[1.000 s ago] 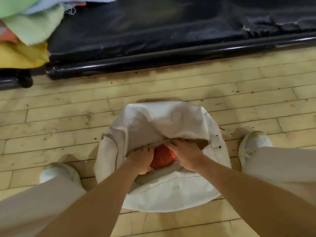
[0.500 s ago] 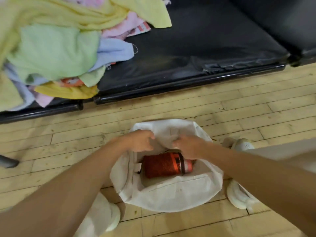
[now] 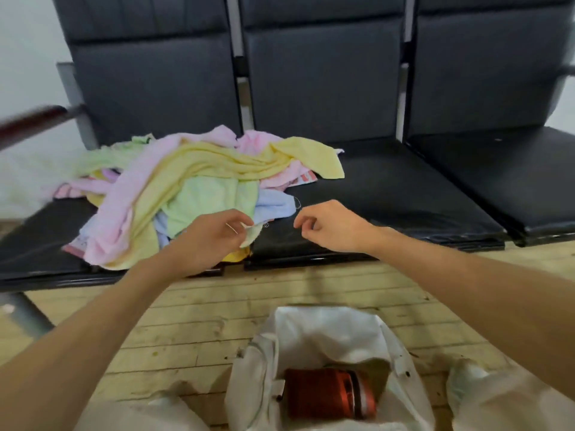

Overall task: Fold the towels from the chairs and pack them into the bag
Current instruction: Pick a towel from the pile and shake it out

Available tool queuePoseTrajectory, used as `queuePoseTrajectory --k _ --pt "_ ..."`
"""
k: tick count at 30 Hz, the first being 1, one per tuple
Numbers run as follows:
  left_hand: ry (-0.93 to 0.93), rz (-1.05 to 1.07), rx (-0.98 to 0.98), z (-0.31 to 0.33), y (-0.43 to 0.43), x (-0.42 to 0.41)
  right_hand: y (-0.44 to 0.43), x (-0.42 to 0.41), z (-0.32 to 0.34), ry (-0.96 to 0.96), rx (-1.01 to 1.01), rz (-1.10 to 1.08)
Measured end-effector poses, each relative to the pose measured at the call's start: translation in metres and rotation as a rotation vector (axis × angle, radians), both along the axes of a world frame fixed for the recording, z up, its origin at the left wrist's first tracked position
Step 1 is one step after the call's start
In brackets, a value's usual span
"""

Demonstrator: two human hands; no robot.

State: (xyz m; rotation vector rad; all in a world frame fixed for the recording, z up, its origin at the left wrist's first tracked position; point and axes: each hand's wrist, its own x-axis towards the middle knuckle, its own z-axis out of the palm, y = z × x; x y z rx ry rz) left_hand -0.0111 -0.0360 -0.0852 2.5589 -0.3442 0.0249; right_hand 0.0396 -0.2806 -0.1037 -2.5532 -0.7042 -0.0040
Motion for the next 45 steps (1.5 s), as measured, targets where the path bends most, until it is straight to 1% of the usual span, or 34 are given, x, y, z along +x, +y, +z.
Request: queuePoseTrajectory --k 3,6,7,8,10,13,14,18,22,24,26,27,28,29,31,33,35,37,39,40,42,45 --pt "-0.237 0.102 0.128 -0.004 0.033 0.008 0.032 0.018 0.006 -0.001 0.141 -0.009" --pt "-0.429 0.339 0.125 -0.002 0.062 0.017 0.069 0.033 0.005 0.069 0.317 -0.028" --pt "-0.453 0.421 0.138 -0.004 0.074 0.02 0.081 0.036 0.005 0.119 0.39 -0.041" --pt "-0.448 0.485 0.178 -0.007 0.087 0.022 0.093 0.037 0.004 0.169 0.451 -0.055" --pt "-0.366 0.542 0.24 -0.018 0.108 0.023 0.113 0.037 0.002 0.242 0.515 -0.068" --pt "-0.183 0.602 0.152 -0.033 0.125 0.023 0.133 0.033 -0.003 0.312 0.537 -0.048" --pt "-0.158 0.607 0.145 -0.036 0.128 0.023 0.136 0.031 -0.004 0.325 0.541 -0.037" --pt "-0.221 0.632 0.278 -0.04 0.134 0.023 0.136 0.025 -0.001 0.359 0.546 -0.012" --pt "-0.253 0.724 0.336 -0.033 0.133 0.025 0.128 0.024 0.007 0.369 0.531 -0.038" --pt "-0.3 0.735 0.347 -0.03 0.135 0.022 0.126 0.023 0.011 0.374 0.527 -0.047" --pt "-0.356 0.707 0.348 -0.024 0.133 0.021 0.126 0.022 0.016 0.369 0.526 -0.047" --pt "-0.375 0.681 0.293 -0.021 0.129 0.021 0.127 0.021 0.019 0.376 0.53 -0.044" --pt "-0.381 0.647 0.171 -0.017 0.122 0.02 0.129 0.021 0.022 0.389 0.538 -0.042" --pt "-0.374 0.599 0.004 -0.011 0.115 0.02 0.132 0.021 0.023 0.402 0.549 -0.042" --pt "-0.298 0.487 -0.303 0.002 0.098 0.015 0.138 0.02 0.026 0.428 0.589 -0.043" --pt "-0.223 0.377 -0.465 0.015 0.086 0.006 0.146 0.018 0.03 0.451 0.654 -0.051" --pt "-0.187 0.273 -0.557 0.025 0.076 -0.004 0.152 0.02 0.036 0.481 0.728 -0.105" --pt "-0.133 0.16 -0.649 0.032 0.067 -0.01 0.153 0.023 0.044 0.569 0.83 -0.164" --pt "-0.036 0.024 -0.682 0.035 0.055 -0.016 0.15 0.027 0.05 0.677 0.971 -0.151" --pt "0.018 -0.05 -0.687 0.035 0.047 -0.018 0.147 0.029 0.052 0.703 1.006 -0.145" --pt "0.101 -0.161 -0.708 0.033 0.032 -0.018 0.139 0.028 0.055 0.706 0.986 -0.175" --pt "0.147 -0.184 -0.722 0.033 0.019 -0.014 0.121 0.026 0.059 0.676 0.943 -0.234"
